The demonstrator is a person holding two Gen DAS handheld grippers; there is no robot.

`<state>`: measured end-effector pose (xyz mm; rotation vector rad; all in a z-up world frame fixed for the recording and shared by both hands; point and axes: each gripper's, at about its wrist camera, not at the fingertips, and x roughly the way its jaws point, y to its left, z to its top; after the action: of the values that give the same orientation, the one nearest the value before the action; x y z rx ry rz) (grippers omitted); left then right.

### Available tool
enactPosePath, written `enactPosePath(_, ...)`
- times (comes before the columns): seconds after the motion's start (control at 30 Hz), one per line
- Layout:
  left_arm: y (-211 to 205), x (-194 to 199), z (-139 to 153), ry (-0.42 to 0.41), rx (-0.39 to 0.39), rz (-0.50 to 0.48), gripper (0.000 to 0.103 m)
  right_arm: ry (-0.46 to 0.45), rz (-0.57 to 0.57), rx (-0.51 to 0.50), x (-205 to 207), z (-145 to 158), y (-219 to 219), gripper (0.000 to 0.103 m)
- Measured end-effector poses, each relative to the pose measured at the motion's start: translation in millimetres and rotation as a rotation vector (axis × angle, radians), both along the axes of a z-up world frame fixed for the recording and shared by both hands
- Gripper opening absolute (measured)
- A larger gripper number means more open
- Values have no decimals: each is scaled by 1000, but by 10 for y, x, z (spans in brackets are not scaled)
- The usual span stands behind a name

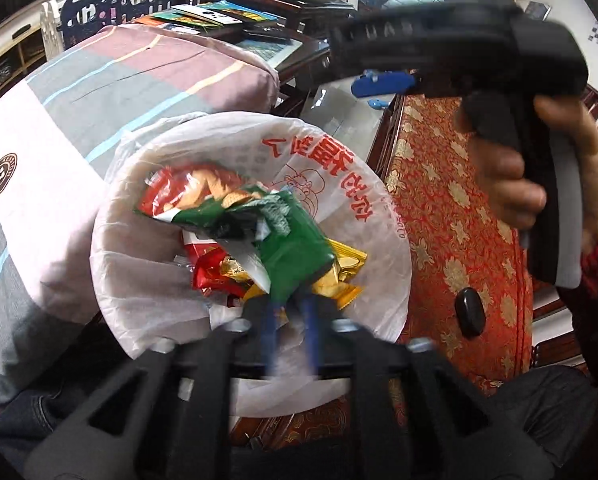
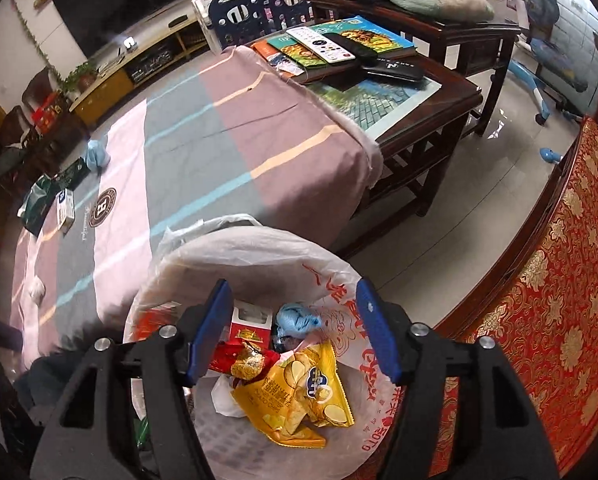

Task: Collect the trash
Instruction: 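Open both grippers to drop the green bag and blue cloth into the bin, then grasp the white tissue with the left gripper while the right gripper grasps the red-green cookie bag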

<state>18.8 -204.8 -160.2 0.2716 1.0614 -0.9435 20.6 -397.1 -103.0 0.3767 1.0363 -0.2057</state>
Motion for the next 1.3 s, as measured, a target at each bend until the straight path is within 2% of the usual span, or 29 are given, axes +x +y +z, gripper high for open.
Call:
enactPosePath(0.03,9,6,9,-16,2,17,59,-2,0,-1,5,6,2,64)
enactPosePath(0.2,161,68,79,-45,-25,107,67,8,10,-7,53,-28,54,64)
enactPosePath(0.4,469,291,137,-64,-41,236,68,29,52,-16,189,-86,278,64)
enactPosePath(0.5,713,432,217,-117,-35,324,72,37,83,-32,291,-98,440,64)
enactPosePath(0.6,1119,682,296,-195,11,475,76,49,117,-49,401,-120,603,64)
enactPosePath(0.7,1799,1058,316,-261,119,730,79,60,149,-56,526,-156,765,64)
enactPosePath(0.77,2353,1287,287,-254,172,919,81,65,171,-57,622,-178,880,64)
enactPosePath(0.87,3158,1509,179,-190,150,1144,82,64,216,-60,802,-183,1120,64)
enactPosePath(0.93,3552,1628,71,-120,113,1232,77,59,257,-60,959,-174,1324,64)
enactPosePath(1.03,3804,1768,-96,-32,36,1246,65,25,327,-71,1262,-128,1712,64)
enactPosePath(1.17,3745,1892,-197,15,-9,1189,65,-37,428,-119,1718,-46,2342,64)
enactPosePath(1.3,3700,1943,-276,49,-27,1169,59,-61,548,-181,2286,-52,3069,64)
